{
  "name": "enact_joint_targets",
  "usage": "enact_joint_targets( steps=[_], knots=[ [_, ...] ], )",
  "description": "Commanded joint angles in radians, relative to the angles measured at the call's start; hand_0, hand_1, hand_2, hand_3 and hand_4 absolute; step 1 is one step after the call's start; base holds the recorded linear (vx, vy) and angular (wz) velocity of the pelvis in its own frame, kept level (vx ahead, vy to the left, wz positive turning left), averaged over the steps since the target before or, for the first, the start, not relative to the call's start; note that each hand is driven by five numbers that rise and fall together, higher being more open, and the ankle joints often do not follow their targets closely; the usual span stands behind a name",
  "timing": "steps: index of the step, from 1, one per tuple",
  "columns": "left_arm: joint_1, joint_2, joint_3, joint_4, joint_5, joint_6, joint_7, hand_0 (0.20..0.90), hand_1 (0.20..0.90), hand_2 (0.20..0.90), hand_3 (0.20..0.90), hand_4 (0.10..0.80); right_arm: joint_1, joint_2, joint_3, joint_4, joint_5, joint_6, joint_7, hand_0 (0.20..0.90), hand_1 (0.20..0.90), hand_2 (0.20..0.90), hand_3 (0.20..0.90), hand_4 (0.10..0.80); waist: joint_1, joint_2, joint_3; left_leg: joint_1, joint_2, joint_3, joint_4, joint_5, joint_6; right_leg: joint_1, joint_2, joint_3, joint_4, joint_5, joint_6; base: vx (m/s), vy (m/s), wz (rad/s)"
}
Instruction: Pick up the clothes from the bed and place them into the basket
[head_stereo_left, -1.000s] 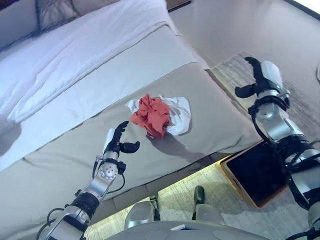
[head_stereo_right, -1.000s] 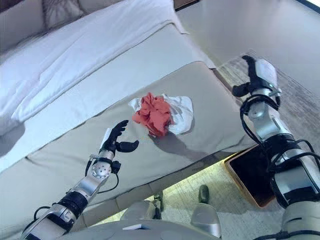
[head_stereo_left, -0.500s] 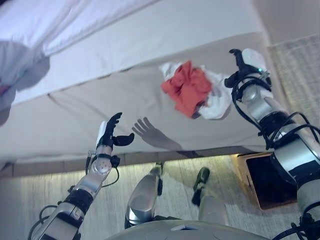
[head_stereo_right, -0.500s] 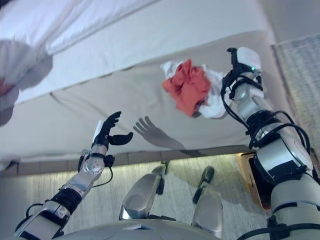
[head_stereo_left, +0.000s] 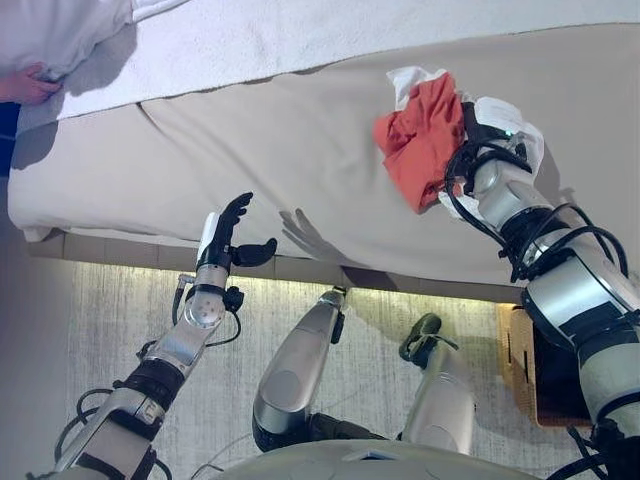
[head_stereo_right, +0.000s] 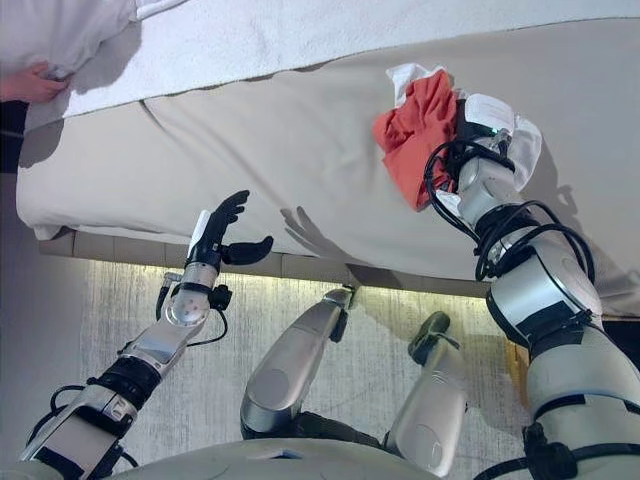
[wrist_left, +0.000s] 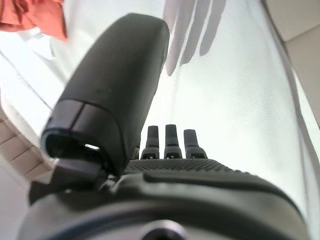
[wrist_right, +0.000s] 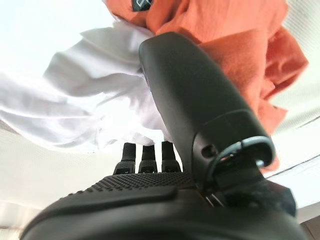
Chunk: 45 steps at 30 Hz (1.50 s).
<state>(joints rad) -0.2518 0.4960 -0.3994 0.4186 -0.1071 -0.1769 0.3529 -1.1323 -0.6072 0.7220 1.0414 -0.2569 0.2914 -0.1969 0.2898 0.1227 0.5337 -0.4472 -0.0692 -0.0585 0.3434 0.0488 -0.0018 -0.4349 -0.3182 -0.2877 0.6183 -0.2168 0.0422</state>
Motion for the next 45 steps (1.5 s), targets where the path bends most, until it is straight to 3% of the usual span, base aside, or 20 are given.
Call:
enact_joint_targets(
  steps=[1, 13, 19, 21, 26, 31, 38, 45],
  knots=[
    [0.02, 0.061, 0.005, -0.113, -0.016, -0.055, 0.024, 0.9, 0.9, 0.9, 0.9, 0.8, -0.159, -0.022, 0.077, 0.006, -0.045, -0.004, 0.011, 0.9, 0.9, 0.9, 0.9, 0.8, 0.031, 0.008, -0.014, -0.073, -0.005, -0.007, 0.173, -0.177, 0.036, -0.016, 0.03, -0.013, 0.053, 0.013, -0.02, 0.0, 0.0, 0.0],
    [0.069, 0.077, -0.002, -0.14, -0.02, -0.06, 0.027, 0.9, 0.9, 0.9, 0.9, 0.8, -0.17, -0.037, 0.076, -0.033, 0.014, -0.034, -0.089, 0.9, 0.9, 0.9, 0.9, 0.8, 0.036, 0.023, -0.014, -0.105, -0.005, -0.012, 0.152, -0.157, 0.045, -0.066, 0.042, -0.003, 0.062, 0.02, -0.019, 0.0, -0.002, 0.02],
    [0.066, 0.083, 0.02, -0.133, -0.026, -0.04, 0.03, 0.9, 0.9, 0.9, 0.9, 0.8, -0.125, -0.049, 0.052, -0.184, 0.023, 0.019, -0.106, 0.9, 0.9, 0.9, 0.9, 0.8, 0.004, -0.013, -0.014, 0.016, 0.027, 0.002, 0.044, -0.123, 0.037, 0.04, 0.063, 0.017, -0.071, 0.06, 0.001, -0.012, 0.025, -0.07],
    [0.059, 0.082, 0.026, -0.13, -0.026, -0.037, 0.03, 0.9, 0.9, 0.9, 0.9, 0.8, -0.12, -0.055, 0.044, -0.196, 0.021, 0.026, -0.107, 0.9, 0.9, 0.9, 0.9, 0.8, -0.003, -0.016, -0.014, 0.025, 0.034, 0.01, 0.014, -0.092, 0.039, 0.048, 0.069, 0.011, -0.107, 0.092, -0.005, -0.033, 0.053, -0.08],
    [0.057, 0.073, 0.05, -0.123, -0.016, 0.006, 0.043, 0.9, 0.9, 0.9, 0.9, 0.8, -0.039, -0.103, -0.012, -0.288, 0.03, 0.078, -0.121, 0.9, 0.9, 0.9, 0.9, 0.8, -0.043, -0.057, -0.02, 0.184, 0.076, 0.054, -0.129, -0.05, 0.018, 0.194, 0.094, 0.026, -0.268, 0.137, 0.018, 0.05, 0.034, -0.18],
    [0.06, 0.066, 0.062, -0.106, -0.016, 0.028, 0.047, 0.9, 0.9, 0.9, 0.9, 0.8, 0.002, -0.144, -0.072, -0.34, 0.042, 0.081, -0.12, 0.9, 0.9, 0.9, 0.9, 0.8, -0.07, -0.083, -0.08, 0.26, 0.107, 0.073, -0.253, -0.014, -0.007, 0.268, 0.117, 0.036, -0.398, 0.179, 0.028, 0.087, 0.032, -0.19],
    [0.073, 0.056, 0.073, -0.09, -0.01, 0.033, 0.046, 0.9, 0.9, 0.9, 0.9, 0.8, 0.029, -0.19, -0.095, -0.394, 0.032, 0.045, -0.112, 0.9, 0.9, 0.9, 0.9, 0.8, -0.082, -0.102, -0.127, 0.316, 0.12, 0.087, -0.344, 0.006, -0.021, 0.326, 0.127, 0.034, -0.49, 0.208, 0.039, 0.053, 0.011, -0.07],
    [0.058, 0.044, 0.065, -0.073, -0.015, 0.027, 0.057, 0.9, 0.9, 0.9, 0.9, 0.8, -0.013, -0.175, -0.081, -0.426, 0.055, 0.003, -0.073, 0.9, 0.9, 0.9, 0.9, 0.8, -0.069, -0.095, -0.127, 0.295, 0.109, 0.075, -0.329, 0.0, -0.02, 0.321, 0.118, 0.015, -0.483, 0.199, 0.035, 0.005, 0.014, 0.01]
  ],
)
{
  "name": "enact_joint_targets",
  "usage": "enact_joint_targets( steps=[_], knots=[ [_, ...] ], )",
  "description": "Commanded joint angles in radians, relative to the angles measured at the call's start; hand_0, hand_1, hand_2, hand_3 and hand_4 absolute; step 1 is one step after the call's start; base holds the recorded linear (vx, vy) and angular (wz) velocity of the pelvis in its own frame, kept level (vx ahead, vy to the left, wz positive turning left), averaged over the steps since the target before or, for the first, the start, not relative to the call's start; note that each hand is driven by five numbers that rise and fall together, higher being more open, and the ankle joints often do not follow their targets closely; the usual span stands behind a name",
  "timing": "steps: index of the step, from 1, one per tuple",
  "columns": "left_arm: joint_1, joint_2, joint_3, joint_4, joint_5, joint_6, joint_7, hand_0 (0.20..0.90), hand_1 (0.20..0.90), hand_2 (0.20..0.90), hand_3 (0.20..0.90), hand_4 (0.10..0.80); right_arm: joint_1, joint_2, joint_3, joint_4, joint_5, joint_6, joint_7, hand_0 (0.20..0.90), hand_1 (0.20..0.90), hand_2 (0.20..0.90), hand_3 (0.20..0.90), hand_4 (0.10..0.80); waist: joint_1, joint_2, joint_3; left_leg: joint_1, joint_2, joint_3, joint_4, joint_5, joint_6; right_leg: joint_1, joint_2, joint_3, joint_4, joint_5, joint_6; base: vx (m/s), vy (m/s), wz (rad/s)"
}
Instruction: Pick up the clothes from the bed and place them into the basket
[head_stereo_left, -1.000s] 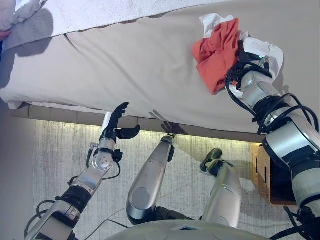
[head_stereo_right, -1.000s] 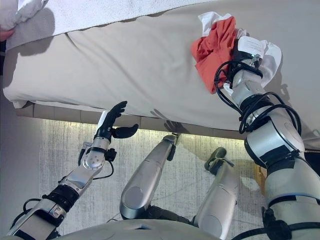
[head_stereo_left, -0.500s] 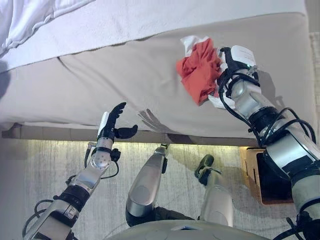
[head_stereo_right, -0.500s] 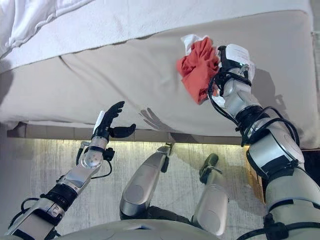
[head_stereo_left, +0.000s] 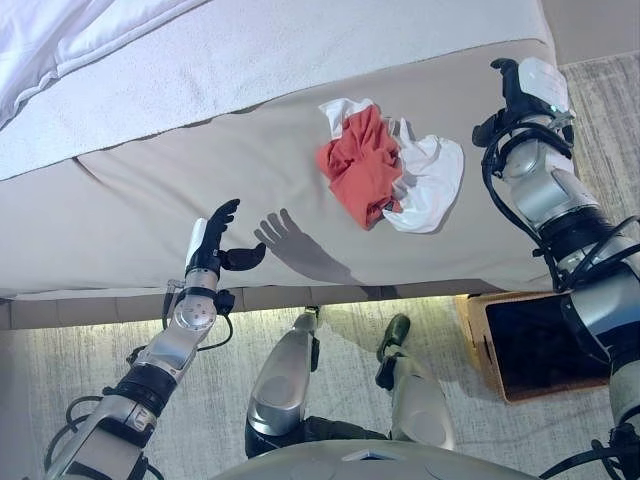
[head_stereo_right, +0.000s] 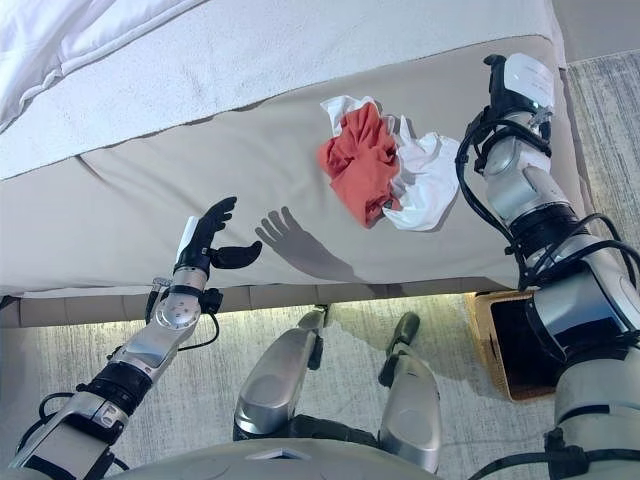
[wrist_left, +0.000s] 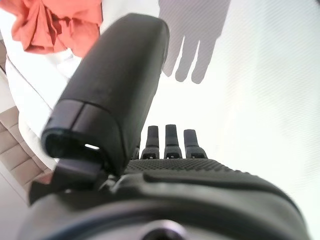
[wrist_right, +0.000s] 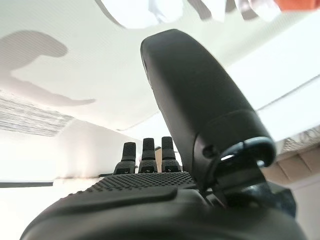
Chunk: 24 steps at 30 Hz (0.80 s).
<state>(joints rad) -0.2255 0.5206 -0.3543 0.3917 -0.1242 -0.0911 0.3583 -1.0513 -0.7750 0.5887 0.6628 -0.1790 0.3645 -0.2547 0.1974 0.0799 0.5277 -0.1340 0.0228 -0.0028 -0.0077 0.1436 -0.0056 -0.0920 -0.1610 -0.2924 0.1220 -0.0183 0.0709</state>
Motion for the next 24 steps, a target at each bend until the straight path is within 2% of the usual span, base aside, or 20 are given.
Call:
enact_joint_targets(
  steps=[1, 8, 12, 24],
  knots=[
    [0.032, 0.018, 0.021, -0.045, 0.002, -0.059, 0.053, 0.9, 0.9, 0.9, 0.9, 0.8, -0.095, -0.004, 0.055, -0.05, -0.01, -0.073, -0.001, 0.9, 0.9, 0.9, 0.9, 0.8, 0.025, -0.051, -0.12, -0.018, 0.016, 0.017, 0.022, -0.094, -0.016, -0.022, -0.04, 0.018, 0.014, 0.0, 0.005, 0.017, 0.021, 0.06],
    [0.054, 0.023, 0.04, -0.062, 0.011, -0.064, 0.027, 0.9, 0.9, 0.9, 0.9, 0.8, -0.11, 0.06, 0.083, -0.054, 0.067, -0.083, 0.087, 0.9, 0.9, 0.9, 0.9, 0.8, 0.064, -0.041, -0.105, -0.03, 0.004, -0.016, 0.03, -0.09, -0.016, -0.013, -0.053, -0.015, 0.029, -0.012, 0.001, 0.014, 0.01, 0.11],
    [0.063, 0.028, 0.051, -0.073, 0.018, -0.066, 0.01, 0.9, 0.9, 0.9, 0.9, 0.8, -0.112, 0.105, 0.089, -0.063, 0.043, -0.057, 0.122, 0.9, 0.9, 0.9, 0.9, 0.8, 0.085, -0.041, -0.098, -0.035, -0.001, -0.03, 0.034, -0.089, -0.016, -0.006, -0.059, -0.035, 0.036, -0.016, 0.002, 0.024, -0.007, 0.13],
    [0.056, 0.038, 0.049, -0.094, 0.03, -0.061, 0.001, 0.9, 0.9, 0.9, 0.9, 0.8, -0.133, 0.133, 0.133, 0.045, -0.013, 0.025, 0.229, 0.9, 0.9, 0.9, 0.9, 0.8, 0.11, -0.05, -0.058, -0.055, -0.005, -0.045, 0.059, -0.092, -0.014, -0.015, -0.059, -0.044, 0.061, -0.025, 0.0, 0.019, -0.012, 0.08]
  ],
)
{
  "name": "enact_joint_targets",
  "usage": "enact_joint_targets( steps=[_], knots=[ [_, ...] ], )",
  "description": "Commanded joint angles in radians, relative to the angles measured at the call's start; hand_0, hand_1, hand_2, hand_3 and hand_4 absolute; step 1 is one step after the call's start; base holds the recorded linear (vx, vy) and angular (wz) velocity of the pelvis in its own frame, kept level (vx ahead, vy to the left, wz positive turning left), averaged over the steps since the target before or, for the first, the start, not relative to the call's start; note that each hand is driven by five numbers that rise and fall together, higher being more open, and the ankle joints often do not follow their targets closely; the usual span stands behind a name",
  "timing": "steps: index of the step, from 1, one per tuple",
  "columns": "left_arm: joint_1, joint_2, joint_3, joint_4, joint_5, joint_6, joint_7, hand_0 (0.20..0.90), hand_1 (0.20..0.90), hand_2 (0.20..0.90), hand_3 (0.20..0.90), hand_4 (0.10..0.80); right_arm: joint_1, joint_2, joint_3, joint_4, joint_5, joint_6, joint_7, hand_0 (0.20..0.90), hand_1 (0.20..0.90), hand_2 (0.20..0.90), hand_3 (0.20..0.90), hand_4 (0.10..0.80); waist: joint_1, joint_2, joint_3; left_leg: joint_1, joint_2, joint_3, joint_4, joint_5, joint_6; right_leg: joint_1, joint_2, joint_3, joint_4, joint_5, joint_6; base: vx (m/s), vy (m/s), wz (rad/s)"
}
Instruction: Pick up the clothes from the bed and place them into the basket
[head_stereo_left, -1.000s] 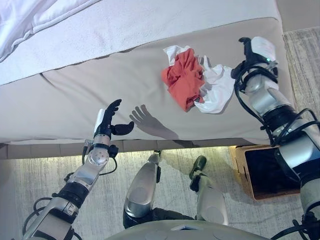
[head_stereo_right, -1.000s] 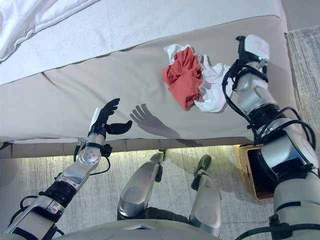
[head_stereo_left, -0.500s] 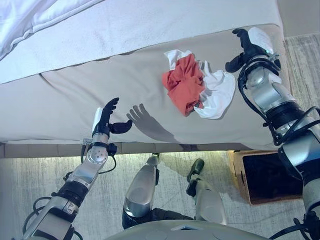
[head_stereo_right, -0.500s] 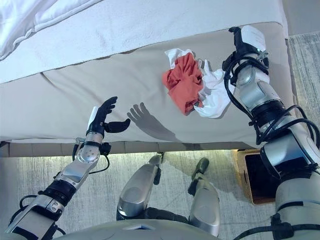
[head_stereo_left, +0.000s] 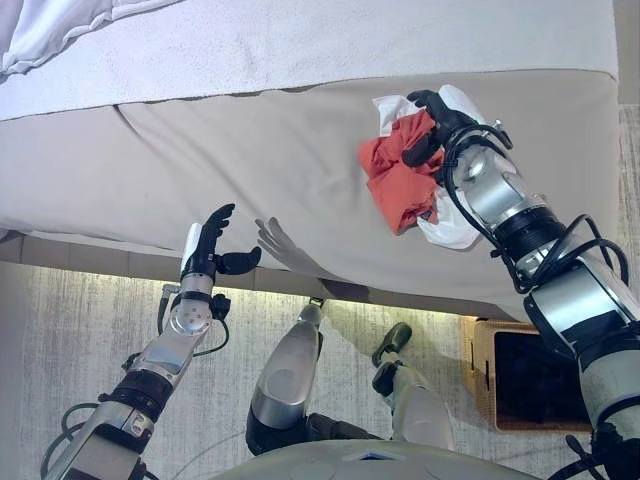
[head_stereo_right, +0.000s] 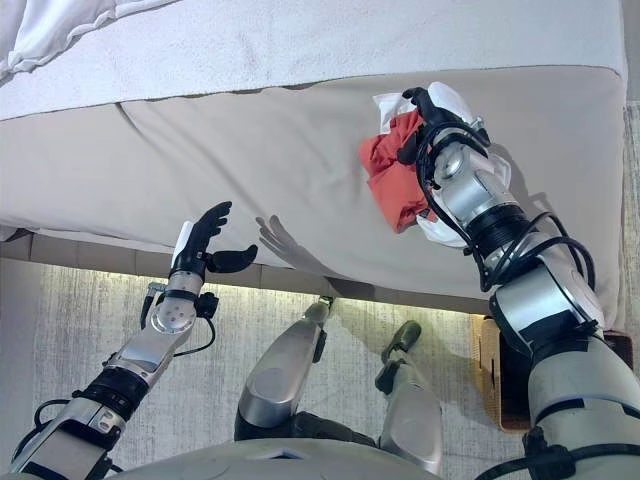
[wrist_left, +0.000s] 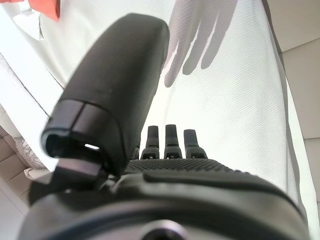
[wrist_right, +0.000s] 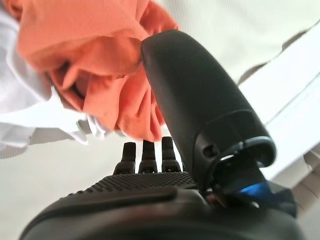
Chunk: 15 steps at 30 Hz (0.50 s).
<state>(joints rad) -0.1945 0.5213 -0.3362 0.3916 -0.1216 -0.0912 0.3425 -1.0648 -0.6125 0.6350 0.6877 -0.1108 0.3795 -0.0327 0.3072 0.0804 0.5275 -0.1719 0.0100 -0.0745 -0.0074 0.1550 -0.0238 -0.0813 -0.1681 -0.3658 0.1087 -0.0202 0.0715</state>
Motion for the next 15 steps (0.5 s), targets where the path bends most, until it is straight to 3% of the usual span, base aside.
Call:
enact_joint_targets(
  steps=[1, 10, 15],
  knots=[
    [0.025, 0.04, 0.028, -0.098, 0.028, -0.062, 0.016, 0.9, 0.9, 0.9, 0.9, 0.8, -0.127, -0.032, 0.096, 0.045, -0.115, 0.011, 0.027, 0.9, 0.9, 0.9, 0.9, 0.8, 0.003, -0.05, -0.051, -0.023, 0.006, 0.025, 0.063, -0.103, 0.005, -0.03, -0.052, 0.03, 0.077, -0.023, -0.001, 0.0, 0.0, 0.0],
    [0.011, 0.054, 0.005, -0.126, 0.012, -0.052, 0.026, 0.9, 0.9, 0.9, 0.9, 0.8, -0.199, -0.036, 0.231, 0.27, -0.321, 0.079, 0.252, 0.9, 0.9, 0.9, 0.9, 0.8, 0.024, -0.031, -0.007, -0.102, -0.004, 0.017, 0.142, -0.114, 0.018, -0.11, -0.067, 0.023, 0.16, -0.041, -0.009, 0.002, 0.001, 0.01],
    [0.023, 0.075, 0.013, -0.137, 0.01, -0.054, 0.001, 0.9, 0.9, 0.9, 0.9, 0.8, -0.192, -0.025, 0.236, 0.321, -0.291, 0.071, 0.255, 0.9, 0.9, 0.9, 0.9, 0.8, 0.037, -0.029, -0.007, -0.116, -0.006, 0.012, 0.142, -0.114, 0.021, -0.124, -0.067, 0.013, 0.163, -0.038, -0.01, 0.017, -0.029, 0.05]
  ],
)
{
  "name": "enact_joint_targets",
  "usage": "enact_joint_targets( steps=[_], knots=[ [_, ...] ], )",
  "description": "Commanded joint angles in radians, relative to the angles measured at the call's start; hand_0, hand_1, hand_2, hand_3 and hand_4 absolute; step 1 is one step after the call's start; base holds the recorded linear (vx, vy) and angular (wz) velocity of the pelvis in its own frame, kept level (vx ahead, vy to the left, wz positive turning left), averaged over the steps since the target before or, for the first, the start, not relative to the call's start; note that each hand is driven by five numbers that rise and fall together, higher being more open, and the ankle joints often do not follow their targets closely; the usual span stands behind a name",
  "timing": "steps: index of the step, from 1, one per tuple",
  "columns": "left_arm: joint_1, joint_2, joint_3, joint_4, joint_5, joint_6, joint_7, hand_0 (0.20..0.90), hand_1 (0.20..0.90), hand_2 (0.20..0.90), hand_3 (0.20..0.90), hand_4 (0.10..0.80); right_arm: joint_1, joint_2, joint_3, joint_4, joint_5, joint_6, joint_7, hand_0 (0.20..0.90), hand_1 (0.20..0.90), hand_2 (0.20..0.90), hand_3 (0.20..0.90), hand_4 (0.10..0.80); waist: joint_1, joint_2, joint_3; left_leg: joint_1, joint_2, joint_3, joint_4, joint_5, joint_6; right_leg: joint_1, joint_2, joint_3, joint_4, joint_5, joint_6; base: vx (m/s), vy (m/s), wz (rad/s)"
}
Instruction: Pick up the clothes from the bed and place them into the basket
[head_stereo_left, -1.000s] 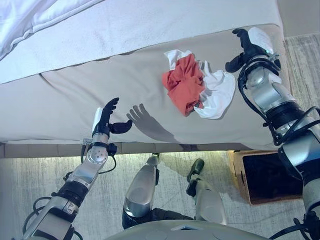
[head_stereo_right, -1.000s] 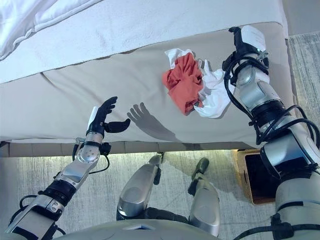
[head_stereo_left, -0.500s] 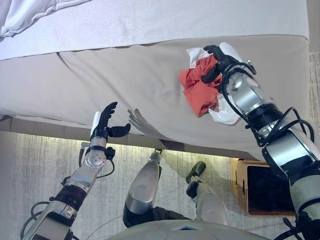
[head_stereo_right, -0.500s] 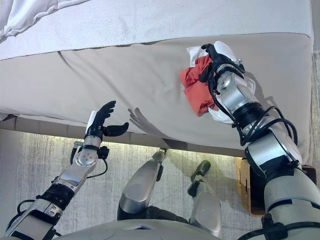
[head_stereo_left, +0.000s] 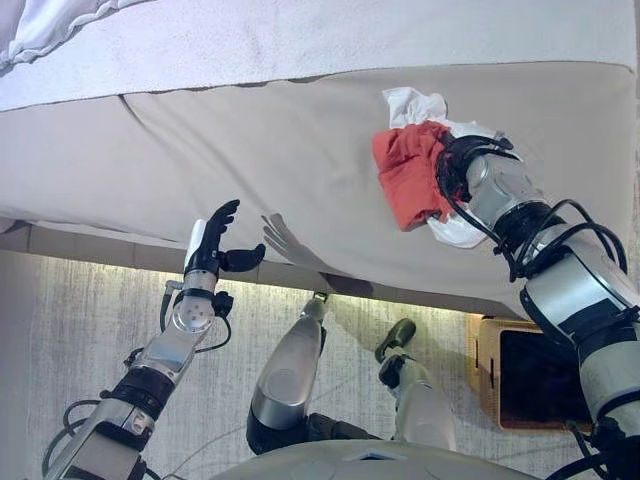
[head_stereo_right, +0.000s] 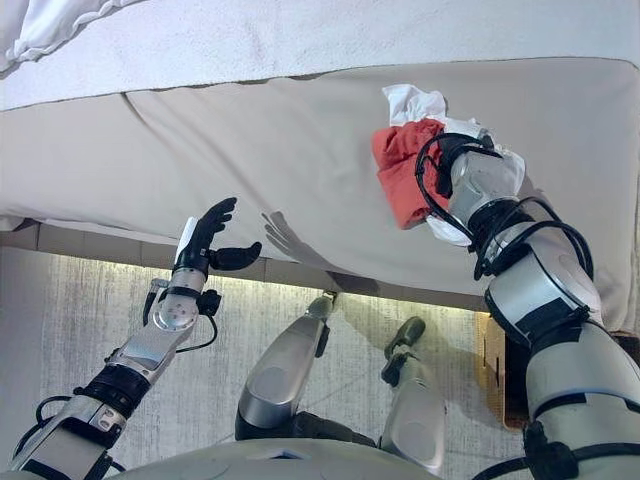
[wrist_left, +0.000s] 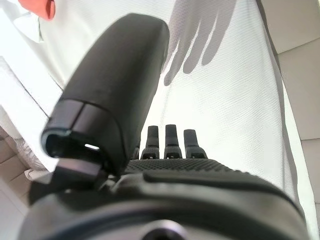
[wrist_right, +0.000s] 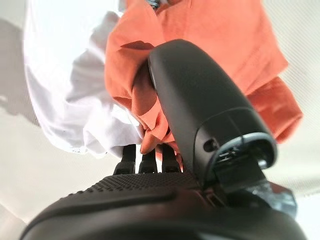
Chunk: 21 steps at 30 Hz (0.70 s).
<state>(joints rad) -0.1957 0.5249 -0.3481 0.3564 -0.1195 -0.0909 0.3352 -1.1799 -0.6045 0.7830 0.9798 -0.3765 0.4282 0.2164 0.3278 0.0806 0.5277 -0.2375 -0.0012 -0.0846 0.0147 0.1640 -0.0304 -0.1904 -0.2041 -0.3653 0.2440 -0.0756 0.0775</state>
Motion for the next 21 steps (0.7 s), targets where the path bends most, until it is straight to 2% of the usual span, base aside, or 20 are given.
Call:
enact_joint_targets(
  steps=[1, 5, 6, 7, 8, 9, 14, 21],
  knots=[
    [0.026, 0.072, 0.028, -0.101, 0.011, -0.057, 0.002, 0.9, 0.9, 0.9, 0.9, 0.8, -0.074, -0.028, 0.084, 0.039, -0.014, 0.012, -0.004, 0.9, 0.9, 0.9, 0.9, 0.8, 0.018, -0.03, -0.008, -0.047, 0.005, 0.022, 0.115, -0.124, 0.028, -0.012, -0.03, 0.011, 0.024, 0.018, -0.015, 0.02, -0.042, 0.03],
    [0.022, 0.074, 0.031, -0.109, 0.017, -0.049, -0.004, 0.9, 0.9, 0.9, 0.9, 0.8, -0.058, -0.018, 0.064, 0.028, 0.04, -0.012, -0.087, 0.9, 0.9, 0.9, 0.9, 0.8, 0.017, -0.035, -0.008, -0.029, 0.007, 0.024, 0.101, -0.127, 0.031, 0.001, -0.029, 0.01, 0.01, 0.024, -0.011, 0.004, -0.011, 0.0],
    [0.021, 0.073, 0.031, -0.11, 0.019, -0.047, -0.004, 0.9, 0.9, 0.9, 0.9, 0.8, -0.056, -0.018, 0.059, 0.025, 0.048, -0.021, -0.113, 0.794, 0.794, 0.794, 0.776, 0.676, 0.016, -0.035, -0.008, -0.025, 0.008, 0.025, 0.1, -0.127, 0.031, 0.004, -0.029, 0.011, 0.009, 0.025, -0.01, 0.0, 0.0, 0.0],
    [0.019, 0.072, 0.029, -0.11, 0.021, -0.045, 0.0, 0.9, 0.9, 0.9, 0.9, 0.8, -0.053, -0.019, 0.045, 0.006, 0.07, -0.037, -0.17, 0.738, 0.738, 0.738, 0.711, 0.611, 0.011, -0.036, -0.008, -0.013, 0.008, 0.027, 0.096, -0.13, 0.032, 0.014, -0.028, 0.015, 0.002, 0.026, -0.009, 0.0, 0.0, 0.0],
    [0.019, 0.071, 0.028, -0.11, 0.021, -0.045, 0.002, 0.9, 0.9, 0.9, 0.9, 0.8, -0.051, -0.019, 0.038, -0.003, 0.085, -0.045, -0.204, 0.448, 0.448, 0.448, 0.373, 0.273, 0.009, -0.036, -0.008, -0.006, 0.009, 0.028, 0.094, -0.131, 0.032, 0.02, -0.027, 0.016, 0.0, 0.026, -0.009, 0.0, 0.0, 0.0],
    [0.017, 0.068, 0.027, -0.107, 0.022, -0.044, 0.006, 0.9, 0.9, 0.9, 0.9, 0.8, -0.047, -0.02, 0.022, -0.019, 0.085, -0.053, -0.232, 0.3, 0.3, 0.3, 0.2, 0.1, 0.004, -0.037, -0.008, 0.004, 0.009, 0.03, 0.092, -0.133, 0.032, 0.028, -0.027, 0.02, -0.004, 0.026, -0.008, 0.0, 0.0, 0.0],
    [0.022, 0.063, 0.035, -0.105, 0.027, -0.033, 0.017, 0.9, 0.9, 0.9, 0.9, 0.8, -0.017, -0.039, -0.03, -0.127, 0.129, -0.068, -0.332, 0.3, 0.3, 0.3, 0.2, 0.1, -0.016, -0.047, -0.016, 0.059, 0.015, 0.043, 0.071, -0.141, 0.03, 0.078, -0.022, 0.035, -0.037, 0.033, -0.004, 0.004, 0.0, -0.05],
    [0.043, 0.053, 0.041, -0.077, 0.04, -0.025, 0.012, 0.9, 0.9, 0.9, 0.9, 0.8, 0.042, -0.064, -0.094, -0.253, 0.23, -0.094, -0.443, 0.3, 0.3, 0.3, 0.2, 0.1, -0.048, -0.073, -0.097, 0.122, 0.033, 0.073, 0.041, -0.153, 0.027, 0.14, -0.019, 0.055, -0.1, 0.056, 0.003, 0.025, -0.006, -0.08]
  ],
)
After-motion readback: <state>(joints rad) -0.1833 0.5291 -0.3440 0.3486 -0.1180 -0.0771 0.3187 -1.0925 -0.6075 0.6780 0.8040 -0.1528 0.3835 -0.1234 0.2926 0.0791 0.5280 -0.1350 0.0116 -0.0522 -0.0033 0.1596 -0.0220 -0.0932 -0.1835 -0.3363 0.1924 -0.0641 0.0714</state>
